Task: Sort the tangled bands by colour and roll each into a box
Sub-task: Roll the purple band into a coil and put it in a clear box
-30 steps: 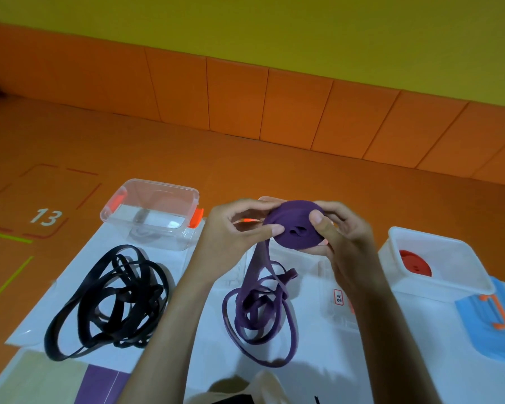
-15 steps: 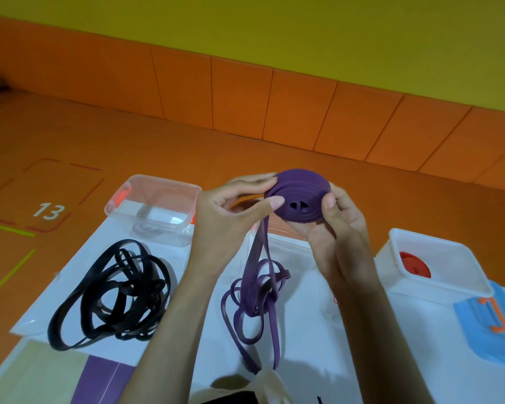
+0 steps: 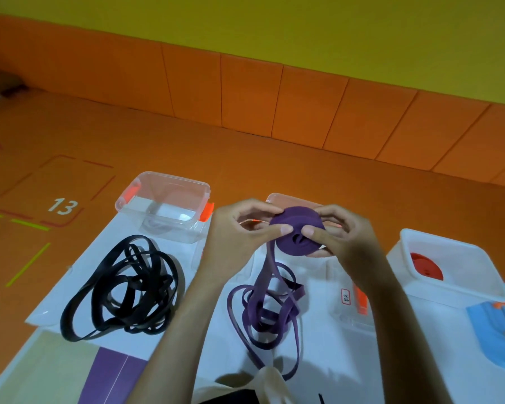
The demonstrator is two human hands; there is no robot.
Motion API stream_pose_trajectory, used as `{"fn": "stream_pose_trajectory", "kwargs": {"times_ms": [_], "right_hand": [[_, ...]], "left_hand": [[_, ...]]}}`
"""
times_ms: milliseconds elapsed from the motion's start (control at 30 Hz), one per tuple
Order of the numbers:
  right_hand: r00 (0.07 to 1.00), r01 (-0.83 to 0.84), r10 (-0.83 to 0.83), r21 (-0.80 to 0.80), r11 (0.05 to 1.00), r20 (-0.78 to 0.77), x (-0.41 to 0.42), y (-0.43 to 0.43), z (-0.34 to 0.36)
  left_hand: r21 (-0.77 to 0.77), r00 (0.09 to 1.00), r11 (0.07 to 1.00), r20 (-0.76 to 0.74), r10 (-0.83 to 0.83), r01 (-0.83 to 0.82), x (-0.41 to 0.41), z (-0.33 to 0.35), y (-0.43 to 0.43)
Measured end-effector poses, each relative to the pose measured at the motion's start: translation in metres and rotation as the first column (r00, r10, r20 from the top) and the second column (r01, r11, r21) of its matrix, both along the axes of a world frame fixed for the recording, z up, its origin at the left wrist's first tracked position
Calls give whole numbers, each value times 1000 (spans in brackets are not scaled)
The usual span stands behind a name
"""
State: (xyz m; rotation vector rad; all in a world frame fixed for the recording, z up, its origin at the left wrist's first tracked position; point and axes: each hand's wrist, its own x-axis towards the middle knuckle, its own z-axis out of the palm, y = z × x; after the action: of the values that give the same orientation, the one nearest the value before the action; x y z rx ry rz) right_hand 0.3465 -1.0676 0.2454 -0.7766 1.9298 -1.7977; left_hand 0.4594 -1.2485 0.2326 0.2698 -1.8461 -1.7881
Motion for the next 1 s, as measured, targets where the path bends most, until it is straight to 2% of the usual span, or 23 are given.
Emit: {"fn": "stream_pose_trajectory", "kwargs": {"times_ms": [200,300,433,533,600,733,833,1000], "right_hand": [[989,91,-62,-211,973,137,4,-1,1],[971,120,-46,-313,942,234,7,-7,4],[944,78,79,-449,890,319,11,-14,12],[939,-17,208,-564,825,276,13,-17,18],[942,-47,232,-591,806,242,11,-18,17],[928,13,199,-561,828,315,7,-20,2],[917,39,166,-495,868,363,6,-21,-13],[960,-28,84,-206,978,268,-4,-5,-18]], "left_hand": [[-10,992,998,-106,-68,67,-3,4,-4],[43,991,999,-130,-9,14,-4,13,-2],[151,966,986,-239,100,-65,-9,32,5],[109,937,992,-337,93,-59,-13,47,12],[90,927,995,-367,78,-48,-14,47,12],[109,973,992,-230,-35,61,-15,25,-1],[143,990,988,-137,-43,62,-13,10,-8],[154,994,985,-94,-60,74,-9,-2,-13]]}}
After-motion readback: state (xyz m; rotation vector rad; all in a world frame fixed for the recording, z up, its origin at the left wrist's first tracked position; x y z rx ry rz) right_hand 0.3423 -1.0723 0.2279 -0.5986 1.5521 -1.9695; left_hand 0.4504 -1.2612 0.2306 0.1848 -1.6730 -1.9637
